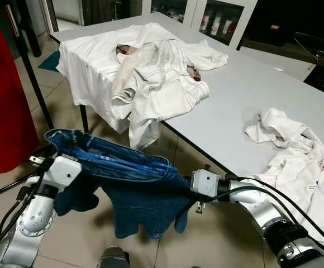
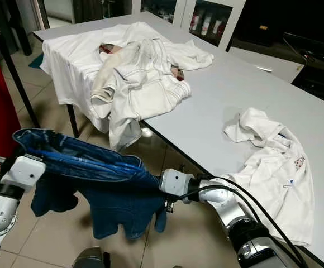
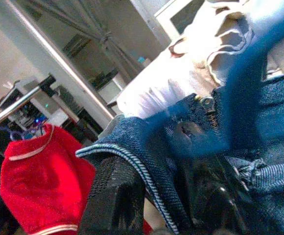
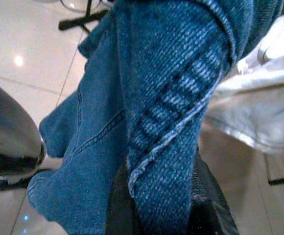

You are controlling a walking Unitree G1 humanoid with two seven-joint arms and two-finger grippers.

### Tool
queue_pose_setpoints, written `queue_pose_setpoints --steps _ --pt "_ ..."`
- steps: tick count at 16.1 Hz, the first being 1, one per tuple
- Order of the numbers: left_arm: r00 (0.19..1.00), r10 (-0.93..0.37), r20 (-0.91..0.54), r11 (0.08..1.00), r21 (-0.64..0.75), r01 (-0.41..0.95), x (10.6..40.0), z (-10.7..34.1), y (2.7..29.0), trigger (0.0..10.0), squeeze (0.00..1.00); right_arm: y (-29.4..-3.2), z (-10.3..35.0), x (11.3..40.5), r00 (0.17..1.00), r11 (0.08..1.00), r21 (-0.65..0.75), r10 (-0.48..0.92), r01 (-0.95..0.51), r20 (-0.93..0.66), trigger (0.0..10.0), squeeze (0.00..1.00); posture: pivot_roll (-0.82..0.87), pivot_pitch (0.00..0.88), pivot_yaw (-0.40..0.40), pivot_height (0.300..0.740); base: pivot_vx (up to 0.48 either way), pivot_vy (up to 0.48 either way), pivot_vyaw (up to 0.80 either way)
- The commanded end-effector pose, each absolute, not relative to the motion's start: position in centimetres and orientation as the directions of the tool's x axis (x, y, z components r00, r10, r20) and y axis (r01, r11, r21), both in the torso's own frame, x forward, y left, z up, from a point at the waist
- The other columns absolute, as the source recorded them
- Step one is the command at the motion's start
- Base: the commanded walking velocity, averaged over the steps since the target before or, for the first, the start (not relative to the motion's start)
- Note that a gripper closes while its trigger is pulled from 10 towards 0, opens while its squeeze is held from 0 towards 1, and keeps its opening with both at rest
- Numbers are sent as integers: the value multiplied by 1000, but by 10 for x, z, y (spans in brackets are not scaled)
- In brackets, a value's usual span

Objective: Hang hanger

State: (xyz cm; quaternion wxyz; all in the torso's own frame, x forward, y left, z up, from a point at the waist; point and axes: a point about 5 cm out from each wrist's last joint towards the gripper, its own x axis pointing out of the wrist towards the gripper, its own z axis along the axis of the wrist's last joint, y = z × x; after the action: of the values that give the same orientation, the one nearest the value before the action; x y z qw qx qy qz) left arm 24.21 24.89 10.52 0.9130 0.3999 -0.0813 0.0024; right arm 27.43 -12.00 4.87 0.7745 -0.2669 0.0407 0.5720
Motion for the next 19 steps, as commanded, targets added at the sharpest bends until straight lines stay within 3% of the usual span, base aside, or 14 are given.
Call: queue_pose_setpoints --steps 1,6,9,12,14,19 --pt "979 -64 195 651 751 -106 247 119 257 10000 0 -147 40 277 383 218 -359 782 -908 -492 0 0 249 38 -115 710 0 0 0" --pt "964 -153 216 589 804 -87 250 126 251 10000 0 -156 34 278 382 184 -369 715 -911 -585 0 0 250 34 -116 710 0 0 0" --pt "946 -236 223 483 871 -85 254 138 249 10000 0 -164 28 280 392 154 -388 636 -908 -665 0 0 250 35 -117 710 0 0 0" --pt "955 -209 209 501 862 -79 250 131 253 10000 0 -168 28 283 432 239 -367 627 -899 -649 0 0 250 34 -116 710 0 0 0" --pt "974 -139 178 587 807 -63 240 107 249 10000 0 -170 32 290 471 342 -325 628 -882 -619 0 0 253 31 -116 710 0 0 0" --pt "981 -127 144 588 808 -42 234 92 244 10000 0 -174 31 292 454 371 -272 614 -888 -646 0 0 260 31 -128 710 0 0 0"
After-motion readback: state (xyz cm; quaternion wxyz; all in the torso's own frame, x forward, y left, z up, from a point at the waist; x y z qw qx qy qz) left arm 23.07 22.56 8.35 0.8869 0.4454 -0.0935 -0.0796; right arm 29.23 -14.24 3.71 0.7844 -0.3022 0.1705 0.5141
